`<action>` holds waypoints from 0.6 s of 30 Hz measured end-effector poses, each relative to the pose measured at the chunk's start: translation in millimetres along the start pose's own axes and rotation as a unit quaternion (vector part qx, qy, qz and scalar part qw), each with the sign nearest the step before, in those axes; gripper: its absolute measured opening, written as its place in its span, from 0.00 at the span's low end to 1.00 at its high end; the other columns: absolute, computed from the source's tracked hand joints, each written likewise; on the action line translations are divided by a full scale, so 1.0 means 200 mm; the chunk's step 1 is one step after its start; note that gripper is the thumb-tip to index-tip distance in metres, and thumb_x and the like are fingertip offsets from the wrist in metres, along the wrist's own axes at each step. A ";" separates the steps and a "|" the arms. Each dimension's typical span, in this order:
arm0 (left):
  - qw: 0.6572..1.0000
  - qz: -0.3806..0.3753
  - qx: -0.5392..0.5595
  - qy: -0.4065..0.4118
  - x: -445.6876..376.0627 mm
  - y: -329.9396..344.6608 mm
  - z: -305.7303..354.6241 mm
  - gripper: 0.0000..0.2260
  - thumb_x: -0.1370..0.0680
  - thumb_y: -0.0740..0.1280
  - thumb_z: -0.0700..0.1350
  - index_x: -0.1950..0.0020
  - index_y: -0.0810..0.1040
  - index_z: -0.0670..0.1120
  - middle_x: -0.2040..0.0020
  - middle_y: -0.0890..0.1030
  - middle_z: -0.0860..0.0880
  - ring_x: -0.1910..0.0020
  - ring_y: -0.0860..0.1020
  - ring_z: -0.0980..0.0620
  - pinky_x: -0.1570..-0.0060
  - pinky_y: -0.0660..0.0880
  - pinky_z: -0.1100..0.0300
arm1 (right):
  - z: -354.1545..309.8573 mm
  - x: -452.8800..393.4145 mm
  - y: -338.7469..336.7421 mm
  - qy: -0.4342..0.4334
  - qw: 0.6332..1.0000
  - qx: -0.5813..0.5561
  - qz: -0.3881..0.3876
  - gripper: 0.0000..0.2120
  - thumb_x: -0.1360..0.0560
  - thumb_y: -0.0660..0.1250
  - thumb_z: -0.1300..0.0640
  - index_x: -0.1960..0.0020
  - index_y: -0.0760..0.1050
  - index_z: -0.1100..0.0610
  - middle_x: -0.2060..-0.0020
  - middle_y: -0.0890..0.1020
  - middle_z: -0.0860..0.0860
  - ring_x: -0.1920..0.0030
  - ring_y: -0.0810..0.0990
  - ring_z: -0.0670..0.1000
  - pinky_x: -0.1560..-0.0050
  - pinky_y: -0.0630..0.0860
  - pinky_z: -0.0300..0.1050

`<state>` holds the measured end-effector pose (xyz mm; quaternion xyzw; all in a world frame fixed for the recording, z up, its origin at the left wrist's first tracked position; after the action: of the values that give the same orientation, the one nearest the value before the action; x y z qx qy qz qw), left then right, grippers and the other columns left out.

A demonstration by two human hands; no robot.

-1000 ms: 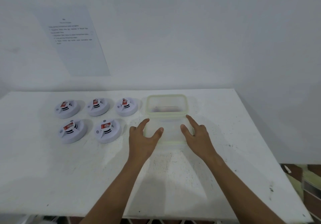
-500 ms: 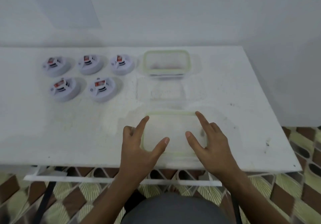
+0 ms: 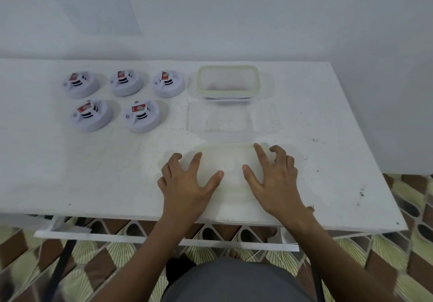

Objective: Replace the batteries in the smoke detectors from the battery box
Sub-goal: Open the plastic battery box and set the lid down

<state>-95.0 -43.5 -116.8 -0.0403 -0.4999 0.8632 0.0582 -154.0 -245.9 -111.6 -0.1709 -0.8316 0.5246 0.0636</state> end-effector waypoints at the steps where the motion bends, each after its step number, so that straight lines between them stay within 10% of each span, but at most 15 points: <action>1: 1.000 0.005 0.022 0.006 0.00 -0.03 0.01 0.32 0.29 0.58 0.71 0.29 0.68 0.58 0.30 0.61 0.48 0.30 0.58 0.47 0.33 0.58 0.46 | 0.00 0.00 -0.02 -0.004 1.000 -0.025 0.010 0.33 0.24 0.52 0.35 0.25 0.64 0.50 0.31 0.66 0.56 0.35 0.63 0.56 0.38 0.68 0.55; 10: 0.974 0.061 0.203 0.078 -0.46 -0.28 0.28 0.24 0.23 0.65 0.60 0.30 0.70 0.53 0.34 0.70 0.51 0.33 0.68 0.52 0.34 0.66 0.53 | -0.12 -0.40 -0.32 -0.043 0.979 -0.188 0.067 0.29 0.19 0.61 0.47 0.22 0.57 0.50 0.22 0.59 0.51 0.22 0.53 0.49 0.28 0.51 0.41; 14: 0.972 0.053 0.211 0.085 -0.75 -0.30 0.44 0.23 0.22 0.65 0.56 0.29 0.70 0.50 0.35 0.71 0.49 0.35 0.68 0.55 0.44 0.59 0.68 | -0.16 -0.71 -0.33 -0.052 0.978 -0.196 0.047 0.29 0.19 0.60 0.46 0.21 0.56 0.51 0.22 0.61 0.51 0.22 0.54 0.49 0.29 0.50 0.38; 18: 0.978 0.029 0.198 0.060 -0.99 -0.25 0.45 0.23 0.21 0.65 0.53 0.28 0.69 0.48 0.32 0.70 0.44 0.32 0.67 0.49 0.42 0.61 0.63 | -0.14 -0.94 -0.28 -0.020 0.978 -0.208 0.013 0.28 0.19 0.61 0.48 0.22 0.58 0.52 0.24 0.62 0.56 0.23 0.57 0.55 0.28 0.55 0.45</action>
<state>92.7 -123.8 -26.9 -0.0940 -0.3135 0.9424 0.0695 17.7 -310.5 -36.2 -0.1804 -0.9213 0.3445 0.0029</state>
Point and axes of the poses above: each hand's wrist, its own x-axis away from the middle knuckle, its own y-axis out of the palm, z = x × y, the point moved 9 cm from there along -x, towards the middle knuckle
